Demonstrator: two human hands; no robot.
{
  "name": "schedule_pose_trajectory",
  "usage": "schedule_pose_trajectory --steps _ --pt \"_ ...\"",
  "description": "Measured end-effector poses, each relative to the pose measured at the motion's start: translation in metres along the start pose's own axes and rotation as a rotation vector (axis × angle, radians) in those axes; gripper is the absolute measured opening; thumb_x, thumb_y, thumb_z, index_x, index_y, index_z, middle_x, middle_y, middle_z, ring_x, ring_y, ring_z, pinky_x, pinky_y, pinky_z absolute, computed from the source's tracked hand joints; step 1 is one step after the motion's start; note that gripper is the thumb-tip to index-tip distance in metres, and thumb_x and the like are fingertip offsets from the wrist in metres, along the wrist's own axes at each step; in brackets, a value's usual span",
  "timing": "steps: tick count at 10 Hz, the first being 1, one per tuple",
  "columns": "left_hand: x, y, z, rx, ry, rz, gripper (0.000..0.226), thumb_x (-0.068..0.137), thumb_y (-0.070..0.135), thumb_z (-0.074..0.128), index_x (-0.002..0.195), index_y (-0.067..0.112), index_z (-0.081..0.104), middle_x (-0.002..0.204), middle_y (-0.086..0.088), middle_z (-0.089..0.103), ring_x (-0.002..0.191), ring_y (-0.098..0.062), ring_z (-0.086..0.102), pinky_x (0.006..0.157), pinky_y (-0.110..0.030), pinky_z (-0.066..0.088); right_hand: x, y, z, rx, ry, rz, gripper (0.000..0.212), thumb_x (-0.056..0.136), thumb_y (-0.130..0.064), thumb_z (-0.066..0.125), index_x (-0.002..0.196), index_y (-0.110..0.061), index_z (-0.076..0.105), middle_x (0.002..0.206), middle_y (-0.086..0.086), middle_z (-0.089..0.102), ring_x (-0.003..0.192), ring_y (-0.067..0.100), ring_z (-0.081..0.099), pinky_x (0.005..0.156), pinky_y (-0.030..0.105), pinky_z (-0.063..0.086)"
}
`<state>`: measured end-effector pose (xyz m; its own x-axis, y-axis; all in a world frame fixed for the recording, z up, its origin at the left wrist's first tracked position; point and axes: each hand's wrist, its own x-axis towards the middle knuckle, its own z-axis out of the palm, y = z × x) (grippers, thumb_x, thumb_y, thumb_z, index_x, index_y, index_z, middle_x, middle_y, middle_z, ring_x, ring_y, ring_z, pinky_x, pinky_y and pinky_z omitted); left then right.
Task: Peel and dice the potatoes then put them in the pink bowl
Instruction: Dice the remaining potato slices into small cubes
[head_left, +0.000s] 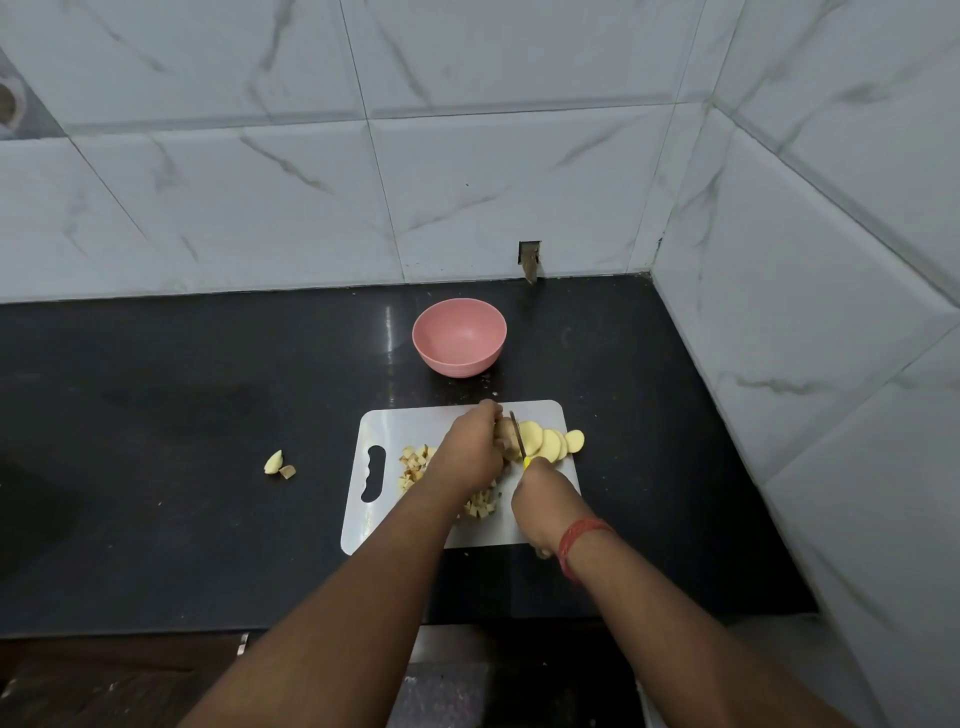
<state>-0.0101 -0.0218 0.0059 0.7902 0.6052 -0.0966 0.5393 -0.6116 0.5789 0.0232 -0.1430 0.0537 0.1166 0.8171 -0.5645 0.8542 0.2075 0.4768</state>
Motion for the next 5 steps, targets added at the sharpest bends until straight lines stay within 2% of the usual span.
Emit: schedule_pose_trajectory --steps 1,2,3,4,5 --pt "0.002 0.000 -0.001 -0.033 -0.002 -0.017 0.032 0.095 0.002 0.055 0.124 0.014 0.057 0.115 -0.003 0.060 0.095 -0.013 0.053 0.080 -0.025 0.047 0.002 0.002 -0.004 0.048 -0.026 0.019 0.038 0.101 -0.015 0.044 0.064 -0.010 0.035 0.067 0.000 0.036 0.057 0.017 0.029 0.065 0.025 0.030" --pt "0.003 -0.003 -0.002 -0.076 -0.014 -0.058 0.025 0.091 -0.002 0.056 0.111 0.014 0.057 0.112 -0.005 0.060 0.096 -0.017 0.057 0.076 -0.027 0.051 0.005 0.004 -0.009 0.108 -0.093 0.016 0.038 0.100 -0.024 0.049 0.065 -0.014 0.037 0.073 -0.001 0.043 0.059 0.016 0.030 0.057 0.025 0.024" --pt "0.001 -0.006 -0.002 -0.104 -0.014 -0.069 0.025 0.087 -0.002 0.059 0.100 0.019 0.055 0.107 -0.005 0.062 0.095 -0.020 0.061 0.082 -0.040 0.057 0.015 0.000 -0.010 0.284 -0.121 0.092 0.035 0.099 -0.024 0.049 0.067 -0.016 0.041 0.090 -0.002 0.054 0.060 0.017 0.031 0.055 0.025 0.021" --pt "0.001 -0.009 -0.002 -0.126 -0.002 -0.068 0.028 0.085 -0.001 0.065 0.099 0.021 0.055 0.108 -0.004 0.062 0.097 -0.020 0.061 0.085 -0.042 0.057 0.025 0.000 -0.016 0.572 -0.167 0.158 0.014 0.099 -0.025 0.049 0.096 -0.017 0.059 0.104 0.002 0.056 0.083 0.019 0.049 0.074 0.027 0.037" --pt "0.002 -0.008 -0.001 -0.133 -0.002 -0.054 0.029 0.085 -0.001 0.068 0.103 0.019 0.057 0.113 -0.004 0.061 0.100 -0.020 0.060 0.088 -0.038 0.055 0.028 0.006 -0.016 0.788 -0.159 0.137 0.023 0.099 -0.021 0.047 0.119 -0.016 0.058 0.122 0.007 0.056 0.083 0.017 0.046 0.073 0.023 0.038"
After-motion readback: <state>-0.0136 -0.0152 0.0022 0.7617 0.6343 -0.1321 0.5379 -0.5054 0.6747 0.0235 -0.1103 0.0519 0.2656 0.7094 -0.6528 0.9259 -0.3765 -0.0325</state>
